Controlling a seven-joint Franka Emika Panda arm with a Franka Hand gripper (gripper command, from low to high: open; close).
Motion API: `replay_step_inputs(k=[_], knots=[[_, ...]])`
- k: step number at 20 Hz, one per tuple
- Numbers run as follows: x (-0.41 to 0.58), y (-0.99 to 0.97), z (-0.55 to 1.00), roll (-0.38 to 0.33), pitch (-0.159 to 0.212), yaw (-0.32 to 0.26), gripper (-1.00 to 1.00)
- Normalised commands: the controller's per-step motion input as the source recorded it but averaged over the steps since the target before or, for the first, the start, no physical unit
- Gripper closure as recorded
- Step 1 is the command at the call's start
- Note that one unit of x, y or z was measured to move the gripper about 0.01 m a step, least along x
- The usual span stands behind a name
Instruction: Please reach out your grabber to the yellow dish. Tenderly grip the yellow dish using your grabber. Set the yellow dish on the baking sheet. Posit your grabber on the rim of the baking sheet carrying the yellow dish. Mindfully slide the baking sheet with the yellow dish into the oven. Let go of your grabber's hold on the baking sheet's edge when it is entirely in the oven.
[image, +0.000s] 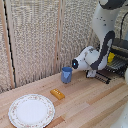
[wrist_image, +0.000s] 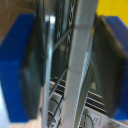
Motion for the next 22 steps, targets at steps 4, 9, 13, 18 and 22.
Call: replay_step_inputs(k=[4, 9, 13, 18, 22], knots=[[0.243, 0.00, 0.61, 0.115, 0.000, -0.064, 1.00], [0.302, 0.00, 0.64, 0.169, 0.005, -0.053, 1.00], [0.404, -0.05, 0.65, 0.141, 0.121, 0.000, 1.00], [0.401, -0.19, 0.61, 0.125, 0.180, 0.000, 1.00], [0.216, -0.64, 0.48, 0.113, 0.221, 0.000, 1.00]])
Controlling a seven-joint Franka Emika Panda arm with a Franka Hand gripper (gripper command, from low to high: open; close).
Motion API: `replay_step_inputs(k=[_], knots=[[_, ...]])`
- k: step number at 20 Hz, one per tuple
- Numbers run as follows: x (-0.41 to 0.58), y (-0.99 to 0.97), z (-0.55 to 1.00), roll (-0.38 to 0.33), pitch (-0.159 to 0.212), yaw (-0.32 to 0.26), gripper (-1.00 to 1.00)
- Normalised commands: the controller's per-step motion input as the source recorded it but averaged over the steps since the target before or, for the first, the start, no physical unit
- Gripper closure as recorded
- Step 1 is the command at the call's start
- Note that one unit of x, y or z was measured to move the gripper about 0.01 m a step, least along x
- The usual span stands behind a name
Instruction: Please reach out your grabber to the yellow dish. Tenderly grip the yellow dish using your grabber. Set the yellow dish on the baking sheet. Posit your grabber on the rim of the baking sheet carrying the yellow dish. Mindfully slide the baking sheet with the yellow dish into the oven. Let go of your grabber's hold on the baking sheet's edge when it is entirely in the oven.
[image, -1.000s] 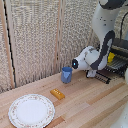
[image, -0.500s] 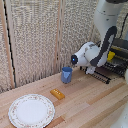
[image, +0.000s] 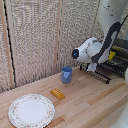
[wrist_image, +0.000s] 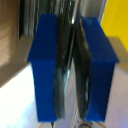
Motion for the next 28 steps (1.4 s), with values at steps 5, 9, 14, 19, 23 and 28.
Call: replay_step_inputs(k=[5, 9, 14, 19, 23, 28], knots=[[0.003, -0.95, 0.50, 0.056, 0.202, 0.000, 1.00], [0.000, -1.00, 0.46, 0.021, 0.183, 0.000, 1.00], [0.006, -1.00, 0.53, 0.016, 0.102, -0.003, 1.00], [0.002, -0.96, 0.41, 0.033, 0.030, 0.034, 1.00], [0.000, -0.69, 0.26, 0.033, 0.023, 0.196, 1.00], [0.026, -0.51, 0.24, 0.045, 0.002, 0.257, 1.00]])
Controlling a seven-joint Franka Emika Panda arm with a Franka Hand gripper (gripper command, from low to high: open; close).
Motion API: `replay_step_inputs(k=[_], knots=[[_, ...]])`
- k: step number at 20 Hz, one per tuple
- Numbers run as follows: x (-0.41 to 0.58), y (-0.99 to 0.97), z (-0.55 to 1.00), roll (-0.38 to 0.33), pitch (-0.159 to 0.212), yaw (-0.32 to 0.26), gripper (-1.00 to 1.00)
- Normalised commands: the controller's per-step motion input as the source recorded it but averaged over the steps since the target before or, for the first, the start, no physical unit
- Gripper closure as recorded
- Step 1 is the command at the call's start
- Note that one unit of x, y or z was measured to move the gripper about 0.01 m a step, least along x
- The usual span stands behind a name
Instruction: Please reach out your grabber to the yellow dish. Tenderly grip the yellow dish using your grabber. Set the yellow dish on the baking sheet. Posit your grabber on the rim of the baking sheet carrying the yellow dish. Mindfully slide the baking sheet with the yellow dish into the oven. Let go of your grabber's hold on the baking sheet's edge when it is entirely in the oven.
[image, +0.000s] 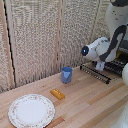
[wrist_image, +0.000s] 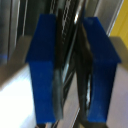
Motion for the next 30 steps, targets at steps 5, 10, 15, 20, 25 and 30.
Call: replay_step_inputs(k=[5, 10, 15, 20, 25, 30], knots=[[0.045, -0.57, 0.33, 0.045, -0.004, 0.223, 1.00], [0.161, -0.88, 0.28, 0.076, -0.004, 0.057, 1.00], [0.178, -0.75, 0.16, 0.035, 0.000, 0.001, 1.00], [0.053, -0.13, 0.00, 0.000, 0.000, 0.007, -1.00], [0.012, 0.21, 0.09, 0.000, -0.002, -0.021, -1.00], [0.157, 0.32, 0.40, 0.003, -0.017, -0.114, -1.00]])
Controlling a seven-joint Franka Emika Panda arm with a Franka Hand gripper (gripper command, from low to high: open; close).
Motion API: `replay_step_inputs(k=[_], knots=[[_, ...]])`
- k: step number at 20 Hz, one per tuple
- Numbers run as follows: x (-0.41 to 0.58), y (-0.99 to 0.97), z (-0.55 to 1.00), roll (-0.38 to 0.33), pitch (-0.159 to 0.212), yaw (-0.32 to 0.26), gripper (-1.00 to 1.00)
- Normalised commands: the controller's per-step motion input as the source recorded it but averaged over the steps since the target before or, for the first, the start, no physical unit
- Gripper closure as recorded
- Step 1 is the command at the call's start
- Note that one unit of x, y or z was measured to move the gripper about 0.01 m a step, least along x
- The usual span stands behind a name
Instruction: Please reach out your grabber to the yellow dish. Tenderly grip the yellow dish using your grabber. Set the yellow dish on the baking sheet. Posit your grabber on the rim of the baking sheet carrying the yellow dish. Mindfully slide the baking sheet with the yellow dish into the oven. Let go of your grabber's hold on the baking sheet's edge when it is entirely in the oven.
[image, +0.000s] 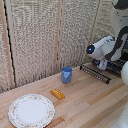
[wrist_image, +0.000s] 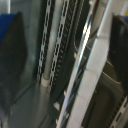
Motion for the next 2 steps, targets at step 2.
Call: replay_step_inputs(k=[2], knots=[[0.190, 0.22, 0.57, 0.000, -0.104, -0.207, -1.00]])
